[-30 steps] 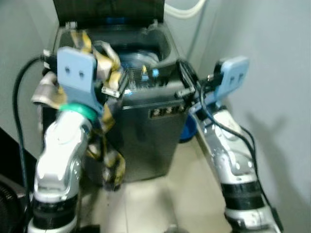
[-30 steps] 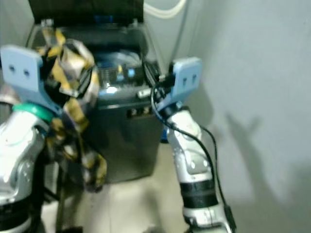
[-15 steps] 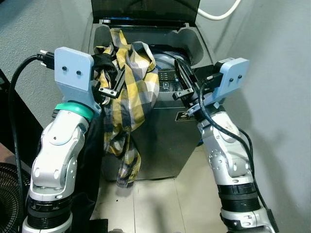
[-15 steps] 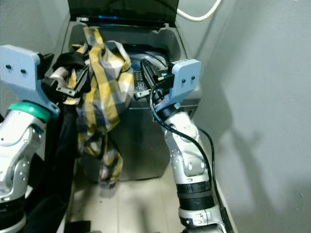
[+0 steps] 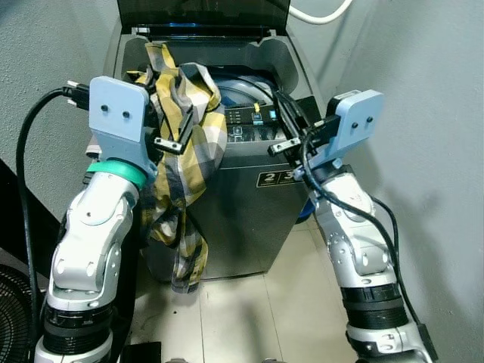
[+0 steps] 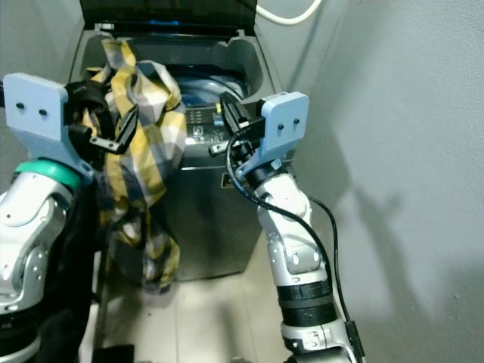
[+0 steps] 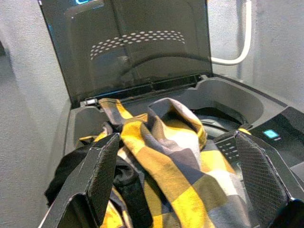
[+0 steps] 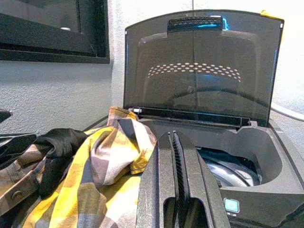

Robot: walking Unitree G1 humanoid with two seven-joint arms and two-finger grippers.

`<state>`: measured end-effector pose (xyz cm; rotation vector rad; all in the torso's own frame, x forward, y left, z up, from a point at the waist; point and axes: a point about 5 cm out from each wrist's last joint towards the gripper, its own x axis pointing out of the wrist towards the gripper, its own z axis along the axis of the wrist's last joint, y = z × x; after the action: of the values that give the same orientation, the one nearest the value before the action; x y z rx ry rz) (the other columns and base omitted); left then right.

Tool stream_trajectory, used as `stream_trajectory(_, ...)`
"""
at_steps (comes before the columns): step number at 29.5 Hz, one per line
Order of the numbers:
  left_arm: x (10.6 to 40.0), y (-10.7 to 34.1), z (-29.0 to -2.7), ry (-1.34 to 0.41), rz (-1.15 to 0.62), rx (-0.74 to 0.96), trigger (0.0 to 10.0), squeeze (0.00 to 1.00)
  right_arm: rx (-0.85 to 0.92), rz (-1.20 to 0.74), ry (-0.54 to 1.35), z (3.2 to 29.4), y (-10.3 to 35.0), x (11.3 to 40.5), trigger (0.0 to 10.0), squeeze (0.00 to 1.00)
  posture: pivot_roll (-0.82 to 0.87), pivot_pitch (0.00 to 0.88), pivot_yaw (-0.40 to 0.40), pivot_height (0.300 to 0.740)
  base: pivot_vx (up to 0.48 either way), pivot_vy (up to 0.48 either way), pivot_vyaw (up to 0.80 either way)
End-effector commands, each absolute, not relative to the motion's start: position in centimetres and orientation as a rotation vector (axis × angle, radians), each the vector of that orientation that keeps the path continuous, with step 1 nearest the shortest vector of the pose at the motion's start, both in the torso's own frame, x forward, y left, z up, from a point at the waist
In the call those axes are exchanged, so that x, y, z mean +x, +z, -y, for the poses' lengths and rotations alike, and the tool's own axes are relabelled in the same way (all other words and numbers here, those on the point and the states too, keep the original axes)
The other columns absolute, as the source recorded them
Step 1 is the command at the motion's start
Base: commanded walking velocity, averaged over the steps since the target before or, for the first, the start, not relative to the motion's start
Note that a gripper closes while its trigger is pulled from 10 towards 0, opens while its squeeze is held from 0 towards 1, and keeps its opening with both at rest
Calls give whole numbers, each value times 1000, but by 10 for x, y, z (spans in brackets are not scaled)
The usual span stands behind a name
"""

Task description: Clothes washing

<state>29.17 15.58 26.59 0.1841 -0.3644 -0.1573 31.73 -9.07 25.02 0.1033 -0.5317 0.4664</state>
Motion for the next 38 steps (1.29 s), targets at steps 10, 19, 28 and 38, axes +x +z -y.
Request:
stream_trajectory(10, 286, 250, -157, -132, 364, 262, 10000, 0, 37, 478, 444, 88, 227, 320, 10000, 0, 71, 7, -2, 728, 0, 0, 0)
stream_trajectory(19, 253, 186, -157, -194, 177, 251, 10000, 0, -77, 343, 313, 100, 163, 304, 10000, 0, 78, 11, -5, 728, 0, 0, 0)
stream_trajectory(28, 267, 195, -170, -84, 192, 174, 10000, 0, -4, 367, 314, 96, 176, 313, 10000, 0, 84, 0, -16, 728, 0, 0, 0)
stream_trajectory(38, 268, 213, -167, -86, 279, 220, 10000, 0, -8, 451, 311, 95, 198, 318, 10000, 0, 85, 0, -16, 728, 0, 0, 0)
